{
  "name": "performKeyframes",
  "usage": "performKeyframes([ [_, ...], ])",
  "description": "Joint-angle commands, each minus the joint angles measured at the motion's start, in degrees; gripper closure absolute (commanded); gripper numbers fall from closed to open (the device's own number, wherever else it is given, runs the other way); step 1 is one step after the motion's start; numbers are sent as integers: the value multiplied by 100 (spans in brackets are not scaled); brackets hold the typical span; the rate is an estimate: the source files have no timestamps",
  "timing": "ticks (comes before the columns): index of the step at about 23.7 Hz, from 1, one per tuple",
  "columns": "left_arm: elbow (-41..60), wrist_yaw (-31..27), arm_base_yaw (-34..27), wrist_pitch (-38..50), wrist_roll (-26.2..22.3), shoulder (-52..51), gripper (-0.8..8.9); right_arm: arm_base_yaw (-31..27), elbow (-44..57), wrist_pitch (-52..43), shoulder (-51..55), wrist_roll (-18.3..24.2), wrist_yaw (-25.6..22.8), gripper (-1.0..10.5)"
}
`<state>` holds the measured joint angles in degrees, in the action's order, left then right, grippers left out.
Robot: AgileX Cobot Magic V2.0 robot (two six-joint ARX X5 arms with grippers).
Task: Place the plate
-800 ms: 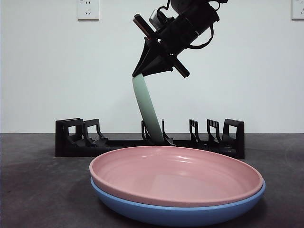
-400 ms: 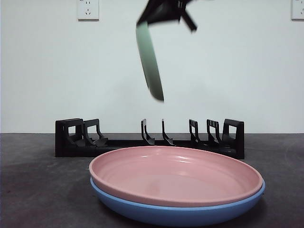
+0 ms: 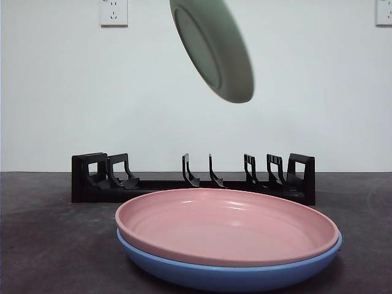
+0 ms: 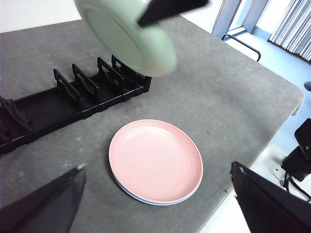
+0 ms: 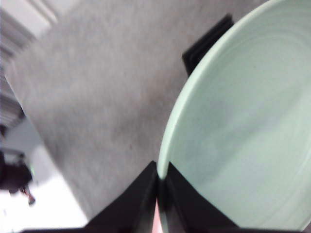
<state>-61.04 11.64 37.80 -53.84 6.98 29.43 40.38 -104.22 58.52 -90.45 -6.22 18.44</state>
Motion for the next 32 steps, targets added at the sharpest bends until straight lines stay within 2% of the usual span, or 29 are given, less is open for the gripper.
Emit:
performKeyframes([
  [1,-127,-28,46,-15,-79,11,346,385,28,125,136,278,-341,934],
  [5,-127,-28,46,-103,-170,11,346,942,354,389,385,273,-1086,934],
  [8,-127,-28,46,-103,-188,11,346,1462,669,525,525,92,-1784,934],
  [14,-127,-28,46,-101,-247,11,346,2426,1342,511,584,-516,-2743,934],
  [20,-127,-28,48,-98,-247,11,346,2966,2236,391,581,-1532,-3567,934],
  [25,-127,-28,48,-103,-245,11,346,3093,2951,-297,459,-1742,-3689,934],
  [32,-127,-26,48,-105,-243,11,346,3303,3021,-428,-426,-1740,-3650,934],
])
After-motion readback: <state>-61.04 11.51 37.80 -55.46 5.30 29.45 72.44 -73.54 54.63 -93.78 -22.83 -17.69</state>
